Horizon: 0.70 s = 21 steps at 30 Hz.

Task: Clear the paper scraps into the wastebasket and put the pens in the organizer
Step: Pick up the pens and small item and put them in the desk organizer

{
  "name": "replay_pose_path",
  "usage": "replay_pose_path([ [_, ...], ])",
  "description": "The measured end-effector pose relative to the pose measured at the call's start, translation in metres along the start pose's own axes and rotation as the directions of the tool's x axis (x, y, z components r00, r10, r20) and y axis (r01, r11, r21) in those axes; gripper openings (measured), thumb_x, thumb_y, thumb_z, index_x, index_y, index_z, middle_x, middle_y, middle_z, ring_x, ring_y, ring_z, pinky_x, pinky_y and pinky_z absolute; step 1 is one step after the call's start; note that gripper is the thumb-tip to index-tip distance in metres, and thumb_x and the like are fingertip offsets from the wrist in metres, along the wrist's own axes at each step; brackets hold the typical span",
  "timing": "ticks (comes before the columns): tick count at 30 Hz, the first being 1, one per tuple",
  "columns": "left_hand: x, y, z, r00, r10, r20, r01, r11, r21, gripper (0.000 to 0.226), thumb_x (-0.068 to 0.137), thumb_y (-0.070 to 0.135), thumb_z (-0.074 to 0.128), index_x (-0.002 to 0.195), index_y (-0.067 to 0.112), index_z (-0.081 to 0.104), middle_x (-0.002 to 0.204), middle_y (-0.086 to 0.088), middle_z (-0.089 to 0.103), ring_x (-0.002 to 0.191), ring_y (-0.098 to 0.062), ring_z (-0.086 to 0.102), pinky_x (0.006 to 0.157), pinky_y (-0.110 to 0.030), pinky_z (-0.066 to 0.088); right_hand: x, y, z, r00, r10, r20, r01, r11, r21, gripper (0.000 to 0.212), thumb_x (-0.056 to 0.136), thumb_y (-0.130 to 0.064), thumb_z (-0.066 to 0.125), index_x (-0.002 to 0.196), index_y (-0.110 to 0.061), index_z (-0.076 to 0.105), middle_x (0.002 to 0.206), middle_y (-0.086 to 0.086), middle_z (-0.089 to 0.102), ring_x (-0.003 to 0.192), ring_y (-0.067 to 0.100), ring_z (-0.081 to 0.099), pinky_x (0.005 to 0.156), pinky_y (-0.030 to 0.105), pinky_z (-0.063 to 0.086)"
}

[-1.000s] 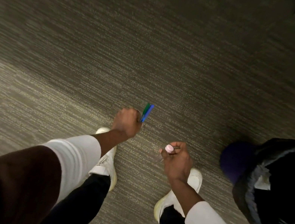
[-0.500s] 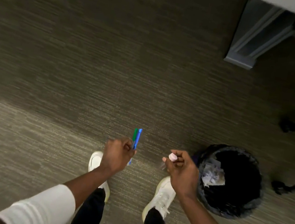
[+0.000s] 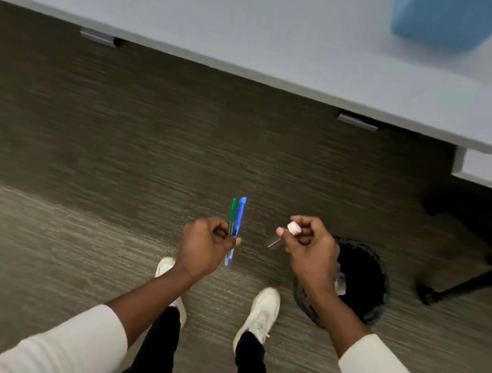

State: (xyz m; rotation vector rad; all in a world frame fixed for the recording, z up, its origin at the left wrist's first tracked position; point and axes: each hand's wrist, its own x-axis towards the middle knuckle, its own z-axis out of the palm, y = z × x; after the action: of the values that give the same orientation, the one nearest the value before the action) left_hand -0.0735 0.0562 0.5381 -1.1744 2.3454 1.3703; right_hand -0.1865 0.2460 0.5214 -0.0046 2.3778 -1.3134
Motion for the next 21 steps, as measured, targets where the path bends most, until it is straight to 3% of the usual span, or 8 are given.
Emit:
replay_pose_path([
  [6,-0.019,0.074,-0.027,0.992,0.098,-0.080,-0.098,0.995,0.002,0.015,0.079,0.026,0.091,0.083,0.019,0.078,0.075,0.009,0.077,0.069,-0.008,0.075,0.071,-0.034,0.064,-0.007,-0.070,-0.046,0.997,-0.076,0.011,0.076,0.997,0.015,0.028,0.079,-0.032,0.091,0.102,-0.031,0.074,0.083,-0.009,0.076,0.069,0.011,0.073,0.068,0.044,0.064],
  [9,-0.033,0.112,-0.040,0.986,0.124,-0.109,-0.126,0.992,-0.009,0.016,0.080,0.028,0.091,0.087,0.020,0.079,0.076,0.011,0.076,0.066,-0.001,0.073,0.070,-0.030,0.065,-0.014,-0.098,-0.071,0.994,-0.107,0.019,0.106,0.994,0.025,0.029,0.081,-0.032,0.090,0.105,-0.030,0.074,0.086,-0.009,0.075,0.075,0.012,0.074,0.070,0.042,0.065],
  [17,-0.067,0.186,-0.060,0.974,0.176,-0.142,-0.187,0.980,-0.067,0.014,0.082,0.031,0.089,0.087,0.025,0.078,0.074,0.012,0.076,0.068,-0.001,0.073,0.068,-0.028,0.065,-0.040,-0.140,-0.126,0.994,-0.106,-0.029,0.107,0.994,0.033,0.029,0.080,-0.033,0.090,0.104,-0.032,0.074,0.086,-0.009,0.076,0.075,0.010,0.073,0.069,0.040,0.065],
  [21,-0.070,0.200,-0.074,0.973,0.194,-0.128,-0.208,0.971,-0.115,0.013,0.081,0.029,0.090,0.089,0.027,0.081,0.075,0.015,0.078,0.069,0.001,0.074,0.071,-0.032,0.066,-0.039,-0.162,-0.136,0.994,-0.079,-0.079,0.085,0.994,0.071,0.027,0.082,-0.031,0.089,0.104,-0.035,0.073,0.089,-0.008,0.076,0.079,0.012,0.074,0.070,0.042,0.066],
])
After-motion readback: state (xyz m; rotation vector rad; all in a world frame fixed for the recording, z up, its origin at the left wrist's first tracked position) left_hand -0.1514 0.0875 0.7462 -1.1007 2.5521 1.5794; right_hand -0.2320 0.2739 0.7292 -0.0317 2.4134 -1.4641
